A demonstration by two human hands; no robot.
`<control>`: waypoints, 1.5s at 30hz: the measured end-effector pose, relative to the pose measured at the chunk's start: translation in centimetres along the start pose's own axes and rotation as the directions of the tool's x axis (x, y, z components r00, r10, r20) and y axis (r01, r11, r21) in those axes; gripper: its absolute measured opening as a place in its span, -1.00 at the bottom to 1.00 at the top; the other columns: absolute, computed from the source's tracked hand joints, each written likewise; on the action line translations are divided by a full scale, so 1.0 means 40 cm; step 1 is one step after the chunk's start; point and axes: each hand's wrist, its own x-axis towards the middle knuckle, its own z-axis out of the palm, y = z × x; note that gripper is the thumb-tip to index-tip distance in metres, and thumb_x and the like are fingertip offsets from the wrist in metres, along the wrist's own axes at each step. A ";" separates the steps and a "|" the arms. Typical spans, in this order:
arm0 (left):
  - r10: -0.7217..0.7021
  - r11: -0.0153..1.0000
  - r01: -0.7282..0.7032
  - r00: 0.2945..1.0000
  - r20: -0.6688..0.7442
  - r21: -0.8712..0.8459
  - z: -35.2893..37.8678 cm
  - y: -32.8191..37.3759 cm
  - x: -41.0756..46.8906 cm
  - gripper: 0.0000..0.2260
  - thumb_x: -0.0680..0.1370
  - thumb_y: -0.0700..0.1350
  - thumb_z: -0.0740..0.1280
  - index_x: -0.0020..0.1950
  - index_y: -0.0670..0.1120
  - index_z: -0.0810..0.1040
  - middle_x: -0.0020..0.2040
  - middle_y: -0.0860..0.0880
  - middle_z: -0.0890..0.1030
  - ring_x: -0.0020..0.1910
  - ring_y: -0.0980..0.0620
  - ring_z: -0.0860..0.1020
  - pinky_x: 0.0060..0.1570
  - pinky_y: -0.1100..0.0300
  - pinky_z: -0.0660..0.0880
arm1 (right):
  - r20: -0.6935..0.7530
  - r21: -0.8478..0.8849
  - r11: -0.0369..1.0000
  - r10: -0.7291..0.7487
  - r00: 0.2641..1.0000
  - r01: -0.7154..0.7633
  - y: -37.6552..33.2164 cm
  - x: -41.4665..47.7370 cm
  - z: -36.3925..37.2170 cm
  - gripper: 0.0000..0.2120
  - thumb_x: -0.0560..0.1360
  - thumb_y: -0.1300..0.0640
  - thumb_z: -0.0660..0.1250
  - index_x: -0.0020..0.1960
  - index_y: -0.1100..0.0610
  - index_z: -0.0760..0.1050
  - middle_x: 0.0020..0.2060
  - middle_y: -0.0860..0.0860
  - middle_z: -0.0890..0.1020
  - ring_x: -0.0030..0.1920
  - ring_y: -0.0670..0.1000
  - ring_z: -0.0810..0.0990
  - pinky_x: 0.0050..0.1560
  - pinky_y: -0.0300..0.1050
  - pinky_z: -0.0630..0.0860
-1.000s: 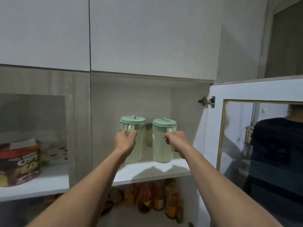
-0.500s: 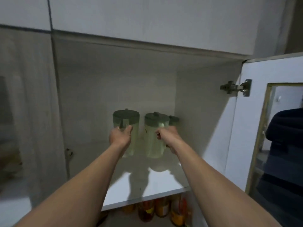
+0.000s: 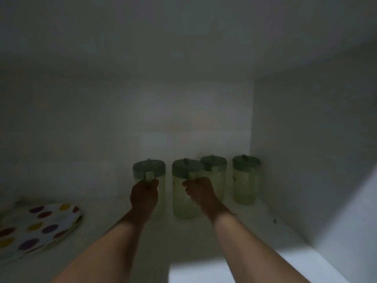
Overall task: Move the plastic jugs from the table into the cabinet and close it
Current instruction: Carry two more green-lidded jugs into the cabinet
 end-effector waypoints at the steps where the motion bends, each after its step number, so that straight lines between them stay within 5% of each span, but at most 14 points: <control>1: -0.005 1.000 0.006 1.000 -0.005 0.006 0.011 -0.017 0.022 -0.67 0.49 0.07 0.34 0.01 -0.19 0.62 -0.08 -0.27 0.67 -0.07 -0.27 0.64 0.00 -0.15 0.59 | 0.009 -0.016 1.000 0.010 1.000 -0.010 0.012 0.024 0.016 -0.89 0.43 0.20 0.46 -0.20 0.25 0.60 -0.33 0.14 0.57 -0.28 0.08 0.56 -0.25 -0.11 0.41; 12: -0.030 0.999 0.030 1.000 0.002 -0.015 0.103 -0.121 0.197 -0.63 0.30 0.13 0.31 -0.14 -0.16 0.59 -0.08 -0.38 0.64 -0.06 -0.36 0.63 -0.03 -0.25 0.55 | -0.002 -0.154 0.987 -0.051 0.999 0.050 0.043 0.180 0.080 -0.68 0.55 0.16 0.30 -0.34 0.08 0.31 -0.41 -0.01 0.39 -0.40 -0.07 0.38 -0.42 -0.20 0.23; 16: -0.001 0.999 0.002 1.000 -0.016 0.051 0.099 -0.075 0.173 -0.81 0.51 -0.07 0.37 -0.25 -0.14 0.53 -0.08 -0.37 0.64 -0.05 -0.35 0.62 -0.01 -0.18 0.54 | 0.040 -0.206 0.976 -0.066 0.997 0.073 0.034 0.200 0.071 -0.70 0.55 0.18 0.29 -0.34 0.10 0.31 -0.39 0.01 0.41 -0.40 -0.08 0.37 -0.42 -0.20 0.23; 21: -0.002 0.987 -0.001 1.000 0.019 0.162 0.087 -0.051 0.157 -0.66 0.47 0.09 0.33 -0.06 -0.21 0.62 -0.05 -0.24 0.67 -0.05 -0.23 0.63 0.05 -0.09 0.56 | 0.065 -0.245 0.968 -0.039 0.997 0.054 0.021 0.204 0.063 -0.78 0.52 0.19 0.32 -0.27 0.12 0.36 -0.33 0.03 0.45 -0.38 -0.07 0.41 -0.41 -0.22 0.28; 23: -0.003 0.962 -0.004 1.000 0.024 0.272 0.079 -0.038 0.148 -0.68 0.53 0.06 0.32 -0.01 -0.20 0.61 -0.01 -0.22 0.66 -0.04 -0.20 0.62 0.04 0.00 0.55 | 0.069 -0.311 0.949 -0.033 0.997 0.053 0.010 0.194 0.058 -0.90 0.52 0.17 0.33 -0.12 0.17 0.44 -0.27 0.00 0.47 -0.28 -0.04 0.48 -0.38 -0.24 0.34; 27: -0.014 0.918 0.004 1.000 0.022 0.397 0.065 -0.032 0.132 -0.46 0.50 0.18 0.35 0.23 -0.24 0.46 0.17 -0.23 0.59 0.13 -0.23 0.57 0.03 0.08 0.46 | 0.092 -0.454 0.887 -0.047 0.995 0.084 -0.007 0.165 0.050 -0.61 0.54 0.05 0.35 0.27 0.25 0.45 0.10 0.09 0.58 0.03 0.02 0.56 -0.03 -0.17 0.51; 34: 0.026 0.820 0.059 0.990 -0.141 0.569 0.047 0.020 0.086 -0.20 0.41 0.28 0.40 0.41 -0.19 0.19 0.30 -0.26 0.44 0.27 -0.30 0.43 0.18 -0.13 0.43 | 0.079 -0.646 0.750 -0.116 0.990 0.139 -0.076 0.072 0.002 -0.59 0.56 0.11 0.27 0.38 0.19 0.42 0.35 0.11 0.52 0.36 0.11 0.51 0.26 -0.13 0.44; 39: 0.207 0.747 -0.127 0.977 -0.047 0.653 0.001 0.097 0.015 -0.30 0.45 0.27 0.33 0.41 -0.11 0.24 0.28 -0.20 0.43 0.28 -0.26 0.41 0.20 -0.11 0.42 | 0.077 -0.675 0.727 -0.103 0.992 0.127 -0.139 -0.023 -0.038 -0.50 0.54 0.10 0.23 0.47 0.13 0.33 0.42 0.11 0.45 0.41 0.13 0.46 0.36 -0.06 0.40; 42: 0.401 0.546 -0.383 0.900 0.169 0.745 -0.050 0.125 -0.036 -0.33 0.53 0.29 0.16 0.53 -0.05 0.18 0.48 -0.16 0.32 0.46 -0.20 0.26 0.39 -0.13 0.25 | 0.099 -0.696 0.704 -0.100 0.990 0.141 -0.182 -0.103 -0.068 -0.47 0.55 0.09 0.26 0.49 0.18 0.30 0.45 0.15 0.41 0.42 0.15 0.44 0.34 -0.08 0.42; 45: 0.461 0.391 -0.539 0.816 0.348 0.746 -0.112 0.161 -0.111 -0.30 0.52 0.33 -0.05 0.59 0.00 0.07 0.60 -0.13 0.10 0.58 -0.14 0.03 0.50 -0.15 -0.01 | 0.104 -0.755 0.638 -0.105 0.989 0.147 -0.224 -0.203 -0.085 -0.25 0.56 0.04 0.28 0.63 0.16 -0.01 0.60 0.14 0.15 0.57 0.15 0.21 0.49 -0.05 0.26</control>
